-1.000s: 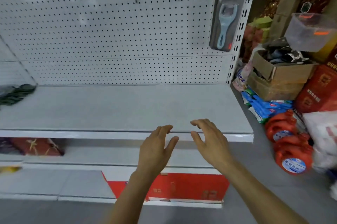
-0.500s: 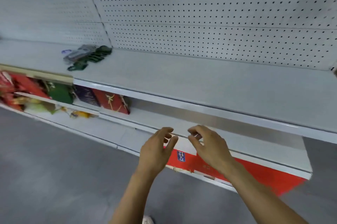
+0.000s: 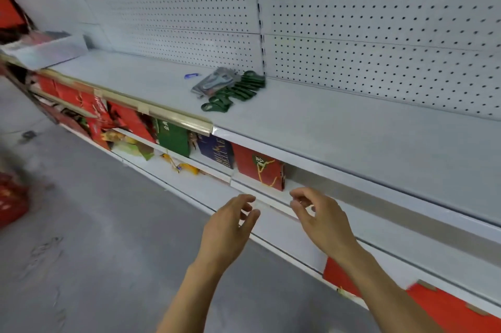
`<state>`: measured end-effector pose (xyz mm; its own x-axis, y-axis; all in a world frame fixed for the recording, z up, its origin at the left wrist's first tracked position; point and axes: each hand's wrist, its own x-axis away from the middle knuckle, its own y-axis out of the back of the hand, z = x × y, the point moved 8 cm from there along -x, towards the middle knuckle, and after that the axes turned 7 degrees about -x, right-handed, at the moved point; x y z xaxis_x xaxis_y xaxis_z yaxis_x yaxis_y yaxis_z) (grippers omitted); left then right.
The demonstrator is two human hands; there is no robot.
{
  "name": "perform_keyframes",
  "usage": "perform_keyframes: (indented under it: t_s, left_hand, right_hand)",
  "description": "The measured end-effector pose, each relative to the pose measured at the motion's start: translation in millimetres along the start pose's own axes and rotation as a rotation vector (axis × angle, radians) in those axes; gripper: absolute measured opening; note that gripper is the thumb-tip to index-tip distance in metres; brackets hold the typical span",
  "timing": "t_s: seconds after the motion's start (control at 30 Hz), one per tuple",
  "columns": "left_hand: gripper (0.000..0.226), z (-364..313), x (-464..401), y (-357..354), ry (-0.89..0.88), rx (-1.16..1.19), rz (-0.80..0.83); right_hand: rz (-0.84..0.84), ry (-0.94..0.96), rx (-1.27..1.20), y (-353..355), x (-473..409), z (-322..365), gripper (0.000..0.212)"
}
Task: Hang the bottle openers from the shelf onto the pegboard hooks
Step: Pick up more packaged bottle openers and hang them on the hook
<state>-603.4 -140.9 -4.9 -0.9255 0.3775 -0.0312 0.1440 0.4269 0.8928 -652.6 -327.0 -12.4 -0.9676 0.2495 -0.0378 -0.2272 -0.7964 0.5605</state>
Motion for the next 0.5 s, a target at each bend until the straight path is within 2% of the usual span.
perform_keyframes:
  t_s: [0.23,0.37,0.5]
  left_hand:
    - [0.031,66,-96,39,-0.008,0.023,-0.046]
    - [0.024,98,-172,63,-0.017,0.061,-0.099]
    - [0.027,126,-254,85,0.008,0.113,-0.098]
  right_hand:
    - [-0.010,0.001,-0.060,-36,-118,34,0.010]
    - [-0.042,0.010,-0.072,-52,-194,44,0.011]
    - [-0.023,0.003,-0.101,-79,-270,58,0.013]
